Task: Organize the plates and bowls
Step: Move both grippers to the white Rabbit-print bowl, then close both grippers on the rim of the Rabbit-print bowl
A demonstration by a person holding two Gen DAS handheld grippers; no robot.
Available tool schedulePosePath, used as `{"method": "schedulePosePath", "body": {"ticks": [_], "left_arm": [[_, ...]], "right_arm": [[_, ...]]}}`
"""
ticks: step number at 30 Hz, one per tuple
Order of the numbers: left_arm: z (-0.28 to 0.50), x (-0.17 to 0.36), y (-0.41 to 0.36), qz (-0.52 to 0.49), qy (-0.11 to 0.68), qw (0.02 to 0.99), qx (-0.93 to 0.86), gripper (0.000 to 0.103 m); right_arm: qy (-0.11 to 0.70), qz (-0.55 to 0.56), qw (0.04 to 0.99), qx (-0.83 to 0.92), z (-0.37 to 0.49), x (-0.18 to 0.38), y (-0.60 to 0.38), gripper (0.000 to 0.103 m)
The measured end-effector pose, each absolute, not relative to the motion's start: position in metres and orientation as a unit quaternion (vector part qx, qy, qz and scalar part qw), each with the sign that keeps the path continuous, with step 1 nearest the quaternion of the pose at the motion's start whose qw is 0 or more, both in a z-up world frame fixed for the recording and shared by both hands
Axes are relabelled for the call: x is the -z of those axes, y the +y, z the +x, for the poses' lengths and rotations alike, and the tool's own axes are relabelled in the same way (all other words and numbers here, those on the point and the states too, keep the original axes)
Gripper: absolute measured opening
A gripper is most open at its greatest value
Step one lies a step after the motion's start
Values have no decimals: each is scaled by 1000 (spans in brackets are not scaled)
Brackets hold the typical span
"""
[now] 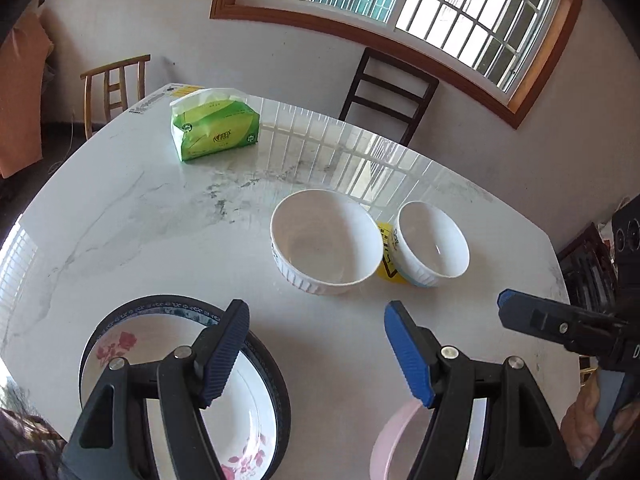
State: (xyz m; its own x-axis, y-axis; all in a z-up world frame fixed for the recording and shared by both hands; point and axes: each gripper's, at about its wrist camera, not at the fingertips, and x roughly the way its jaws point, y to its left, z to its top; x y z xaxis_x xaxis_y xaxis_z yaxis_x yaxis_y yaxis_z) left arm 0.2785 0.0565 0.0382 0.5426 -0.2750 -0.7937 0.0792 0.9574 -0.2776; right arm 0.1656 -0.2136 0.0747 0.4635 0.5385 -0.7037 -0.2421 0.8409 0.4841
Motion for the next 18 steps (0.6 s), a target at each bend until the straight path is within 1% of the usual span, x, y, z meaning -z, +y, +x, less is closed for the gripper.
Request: {"method": "schedulePosePath", "body": {"ticks": [3,5,9,12,18], "left_arm": [[309,-32,63,-103,479,867,97,72],[327,-23,66,-108,493,858,97,72],[356,1,71,-117,524,839,91,72],[370,13,73,-130,533,831,90,72],[385,25,67,-100,536,835,77,72]], "right_arm": [[508,162,814,-229,203,-53,-203,58],[524,162,806,-225,221,-43,-195,55],[551,165,787,-222,251,-24,-180,52],[568,167,778,-211,267,-10,-172,51],[594,170,764,-187,287,12,-164,51]]}}
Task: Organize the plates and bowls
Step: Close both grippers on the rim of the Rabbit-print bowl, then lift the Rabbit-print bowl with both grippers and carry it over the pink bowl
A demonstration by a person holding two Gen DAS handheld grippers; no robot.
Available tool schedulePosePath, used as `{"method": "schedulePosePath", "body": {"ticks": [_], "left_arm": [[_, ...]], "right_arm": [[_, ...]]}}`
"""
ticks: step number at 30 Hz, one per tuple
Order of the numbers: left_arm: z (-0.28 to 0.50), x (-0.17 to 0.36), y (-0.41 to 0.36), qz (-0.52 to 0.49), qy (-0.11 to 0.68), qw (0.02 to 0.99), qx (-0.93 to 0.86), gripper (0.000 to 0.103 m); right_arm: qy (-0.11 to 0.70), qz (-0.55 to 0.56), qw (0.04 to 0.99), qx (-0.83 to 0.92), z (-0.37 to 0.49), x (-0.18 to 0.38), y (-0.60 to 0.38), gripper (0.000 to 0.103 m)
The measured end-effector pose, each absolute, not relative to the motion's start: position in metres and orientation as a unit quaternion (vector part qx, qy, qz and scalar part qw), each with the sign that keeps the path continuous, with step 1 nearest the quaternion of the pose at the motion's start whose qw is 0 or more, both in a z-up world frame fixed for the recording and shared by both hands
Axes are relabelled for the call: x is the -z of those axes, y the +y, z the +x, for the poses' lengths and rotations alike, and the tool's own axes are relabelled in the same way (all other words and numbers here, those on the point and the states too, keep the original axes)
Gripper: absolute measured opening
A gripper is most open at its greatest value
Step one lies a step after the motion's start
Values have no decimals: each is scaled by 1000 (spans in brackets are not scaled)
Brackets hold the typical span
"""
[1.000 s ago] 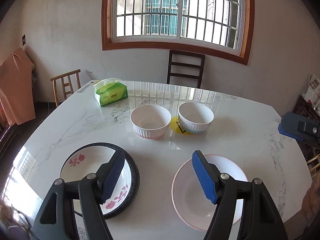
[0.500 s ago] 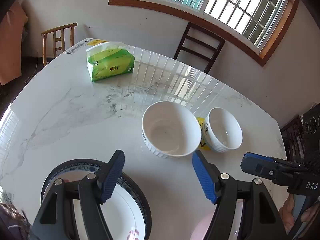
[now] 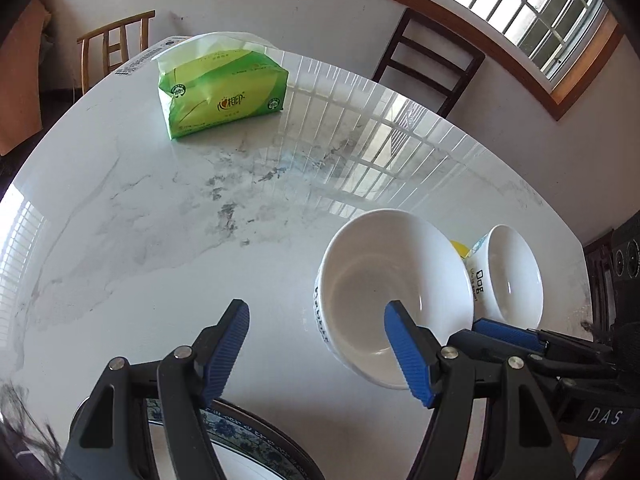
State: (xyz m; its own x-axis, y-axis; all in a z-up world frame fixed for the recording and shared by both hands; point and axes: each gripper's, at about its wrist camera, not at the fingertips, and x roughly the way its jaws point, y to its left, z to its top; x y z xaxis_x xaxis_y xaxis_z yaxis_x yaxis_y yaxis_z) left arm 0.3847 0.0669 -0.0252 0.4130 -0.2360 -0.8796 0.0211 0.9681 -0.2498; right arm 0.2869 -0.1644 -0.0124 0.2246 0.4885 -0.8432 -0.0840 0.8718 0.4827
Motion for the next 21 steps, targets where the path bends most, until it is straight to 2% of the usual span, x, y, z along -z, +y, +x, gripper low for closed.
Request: {"method": "schedulePosePath", "body": {"ticks": [7,9,10,11,13,14,21], "left_arm": [[398,42,74,-112,544,830,62,68],[400,48,77,-123,551,823,63,38],[402,52,76,-127,555,819,74,17],[403,53,73,-117,557,819,68,11],[402,52,68,-98,551,827,57,10],[401,52,66,-91,551,828,54,10],[357,13,64,-87,504,858,40,11]], "right_arm": [[610,152,761,-159,303,28,-154,50],[615,148,758,-158,307,33,-151,50],[617,146,757,-157,308,35,-150,49],[620,142,756,-153,309,38,-149,46],[620,131,759,-151,312,40,-145,34],[623,134,756,-154,314,42,-144,24],[612,119,765,-160,305,34,-142,19]]}}
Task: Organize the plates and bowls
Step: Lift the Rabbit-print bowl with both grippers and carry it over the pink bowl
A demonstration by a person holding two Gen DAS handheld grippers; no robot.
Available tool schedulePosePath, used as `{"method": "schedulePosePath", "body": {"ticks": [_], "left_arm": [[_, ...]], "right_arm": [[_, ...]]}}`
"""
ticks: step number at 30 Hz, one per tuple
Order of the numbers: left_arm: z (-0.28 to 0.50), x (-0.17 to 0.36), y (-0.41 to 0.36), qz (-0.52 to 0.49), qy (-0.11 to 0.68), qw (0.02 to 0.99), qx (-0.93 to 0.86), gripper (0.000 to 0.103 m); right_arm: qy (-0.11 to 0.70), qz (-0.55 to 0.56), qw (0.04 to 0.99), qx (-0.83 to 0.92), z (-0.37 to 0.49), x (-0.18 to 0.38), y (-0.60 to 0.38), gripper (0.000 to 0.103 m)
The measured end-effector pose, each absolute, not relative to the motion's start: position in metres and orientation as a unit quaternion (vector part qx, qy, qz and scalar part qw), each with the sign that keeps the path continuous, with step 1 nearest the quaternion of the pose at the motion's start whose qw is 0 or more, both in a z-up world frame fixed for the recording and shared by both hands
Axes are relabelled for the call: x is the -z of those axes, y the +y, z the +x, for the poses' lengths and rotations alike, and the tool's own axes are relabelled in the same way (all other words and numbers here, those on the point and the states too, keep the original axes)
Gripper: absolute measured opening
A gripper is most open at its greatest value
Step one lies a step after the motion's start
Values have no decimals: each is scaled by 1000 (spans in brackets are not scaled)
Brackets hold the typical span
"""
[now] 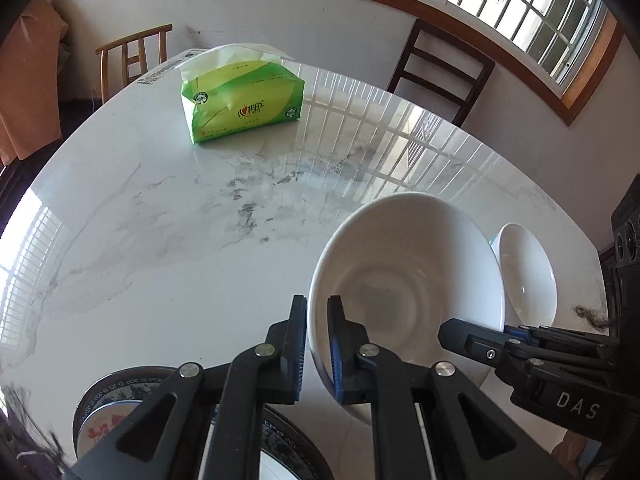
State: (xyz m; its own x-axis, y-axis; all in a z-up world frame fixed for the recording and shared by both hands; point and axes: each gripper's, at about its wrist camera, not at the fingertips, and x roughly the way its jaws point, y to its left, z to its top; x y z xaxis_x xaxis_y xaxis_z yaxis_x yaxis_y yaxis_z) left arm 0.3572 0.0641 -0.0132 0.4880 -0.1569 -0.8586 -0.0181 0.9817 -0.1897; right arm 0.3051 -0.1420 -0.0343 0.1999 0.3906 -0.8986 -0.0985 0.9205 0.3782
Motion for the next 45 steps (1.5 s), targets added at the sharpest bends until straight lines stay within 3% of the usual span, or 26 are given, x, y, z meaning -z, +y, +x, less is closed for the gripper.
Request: {"method": "schedulePosePath", "body": {"ticks": [17,31,45], "left_arm": [[183,-79,6,-56,407,907,91,11],[97,-75,-39,-27,418,900,121,11],[84,-51,-44,-33,454,881,129,11]], "right_arm": [[519,153,815,-205,140,-56,-196,18],[510,169,822,-187,33,-56,-238,19],[519,178,818,-175,9,-44,-250,19]]}}
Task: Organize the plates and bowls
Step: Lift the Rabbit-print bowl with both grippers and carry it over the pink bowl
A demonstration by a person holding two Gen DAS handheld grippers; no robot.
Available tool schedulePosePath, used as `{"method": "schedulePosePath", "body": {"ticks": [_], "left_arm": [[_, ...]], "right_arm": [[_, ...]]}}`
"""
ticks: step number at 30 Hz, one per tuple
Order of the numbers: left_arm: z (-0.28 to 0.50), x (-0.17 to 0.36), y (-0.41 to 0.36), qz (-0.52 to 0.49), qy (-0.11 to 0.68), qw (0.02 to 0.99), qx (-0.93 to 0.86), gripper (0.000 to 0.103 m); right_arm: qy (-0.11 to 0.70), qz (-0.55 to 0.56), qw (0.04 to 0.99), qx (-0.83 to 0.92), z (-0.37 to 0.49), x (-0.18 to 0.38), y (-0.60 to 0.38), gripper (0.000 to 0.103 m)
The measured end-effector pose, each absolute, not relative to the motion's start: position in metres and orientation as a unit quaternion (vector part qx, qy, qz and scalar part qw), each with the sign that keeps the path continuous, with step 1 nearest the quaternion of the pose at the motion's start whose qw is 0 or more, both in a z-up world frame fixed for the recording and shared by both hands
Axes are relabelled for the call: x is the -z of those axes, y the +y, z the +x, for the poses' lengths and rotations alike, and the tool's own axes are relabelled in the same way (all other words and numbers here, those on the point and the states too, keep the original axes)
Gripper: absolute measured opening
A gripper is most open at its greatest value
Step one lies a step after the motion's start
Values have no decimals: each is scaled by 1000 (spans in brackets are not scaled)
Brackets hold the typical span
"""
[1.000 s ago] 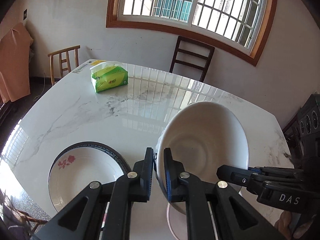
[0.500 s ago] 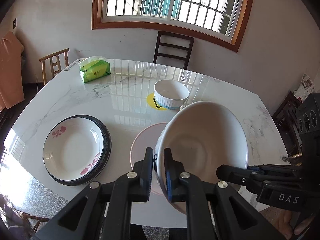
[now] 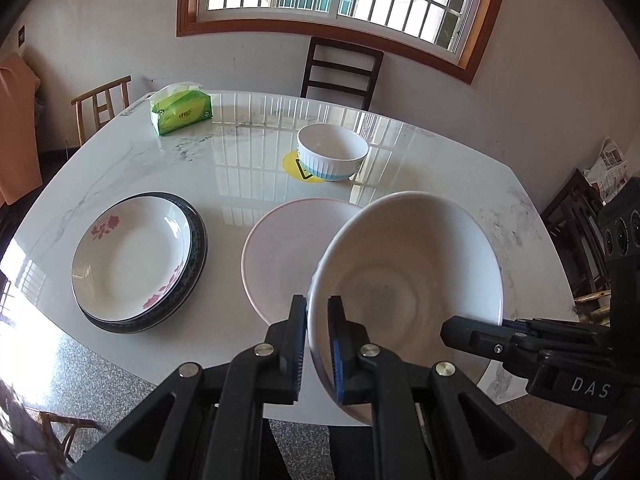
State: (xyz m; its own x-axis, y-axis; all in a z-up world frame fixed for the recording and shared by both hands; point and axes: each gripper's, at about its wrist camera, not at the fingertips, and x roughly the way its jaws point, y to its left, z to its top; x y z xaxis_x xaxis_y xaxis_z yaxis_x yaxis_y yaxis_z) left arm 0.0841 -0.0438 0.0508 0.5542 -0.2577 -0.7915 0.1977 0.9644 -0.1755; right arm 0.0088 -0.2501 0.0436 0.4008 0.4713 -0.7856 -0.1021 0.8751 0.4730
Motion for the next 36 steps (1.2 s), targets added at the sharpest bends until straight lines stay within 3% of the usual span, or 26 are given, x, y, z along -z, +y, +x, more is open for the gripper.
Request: {"method": "schedulePosePath", "body": {"ticks": [36], "left_arm": [[147,-7,-35,-56,533,838,102,11]], "right_arm": [[556,166,796,-170,61,-23,-240,20]]}}
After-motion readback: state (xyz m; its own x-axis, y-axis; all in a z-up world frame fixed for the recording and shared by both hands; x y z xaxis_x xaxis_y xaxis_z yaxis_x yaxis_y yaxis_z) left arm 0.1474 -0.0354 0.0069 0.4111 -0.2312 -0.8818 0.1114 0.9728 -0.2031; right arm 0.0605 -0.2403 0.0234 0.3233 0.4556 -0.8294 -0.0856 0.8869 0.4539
